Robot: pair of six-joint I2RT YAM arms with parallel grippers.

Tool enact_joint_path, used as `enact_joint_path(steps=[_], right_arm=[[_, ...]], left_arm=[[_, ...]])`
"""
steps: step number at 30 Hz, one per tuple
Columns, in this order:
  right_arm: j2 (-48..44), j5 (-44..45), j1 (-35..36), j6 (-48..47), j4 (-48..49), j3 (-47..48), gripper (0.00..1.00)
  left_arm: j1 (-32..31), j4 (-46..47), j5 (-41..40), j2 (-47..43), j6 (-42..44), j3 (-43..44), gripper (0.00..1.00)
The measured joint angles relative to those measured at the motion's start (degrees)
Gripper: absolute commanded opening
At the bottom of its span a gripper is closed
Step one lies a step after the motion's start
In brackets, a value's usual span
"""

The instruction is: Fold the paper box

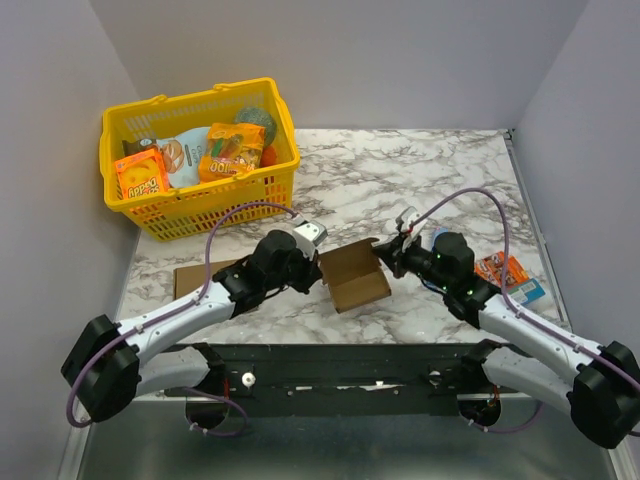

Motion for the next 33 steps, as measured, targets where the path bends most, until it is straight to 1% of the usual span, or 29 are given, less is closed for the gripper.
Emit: enact_joint_path(steps=[1, 3, 6, 11, 15, 19, 24, 28, 33], right_arm=[[-0.1, 3.7, 1.1, 0.2, 1.9, -1.6, 0.01], [0.0, 7.8, 5.2, 0.7, 4.3, -3.5, 0.01], [1.1, 14.7, 9.5, 2.3, 9.4, -6.9, 0.01], [5.6, 22.8, 13.4, 4.2, 16.8, -8.4, 0.01], [9.2, 28.9, 15.7, 5.0, 22.0, -8.5, 0.01], [13.9, 35.4, 17.2, 5.9, 27.6, -8.6, 0.01], [20.7, 41.5, 18.2, 8.1, 35.1, -8.6, 0.01], [23.8, 44.4, 19.2, 9.2, 37.9, -8.6, 0.01], [25.4, 47.0, 20.0, 10.6, 39.0, -8.6, 0.01]], left_arm=[[0.1, -0.5, -1.4, 1.4, 0.3, 0.7, 0.0], [0.4, -1.3, -3.9, 3.9, 0.7, 1.6, 0.0], [0.5, -1.7, -8.2, 7.8, 1.0, 3.2, 0.0], [0.7, -0.1, -13.9, 12.2, 1.1, 5.4, 0.0], [0.7, 2.4, -17.1, 13.9, 0.3, 5.7, 0.0], [0.8, 6.6, -19.8, 14.8, -0.6, 5.5, 0.0], [0.7, 13.9, -22.1, 15.6, -1.4, 2.8, 0.0], [0.2, 21.3, -23.6, 17.4, -1.6, -1.0, 0.0], [-0.8, 29.2, -25.5, 18.3, -1.6, -4.5, 0.0]])
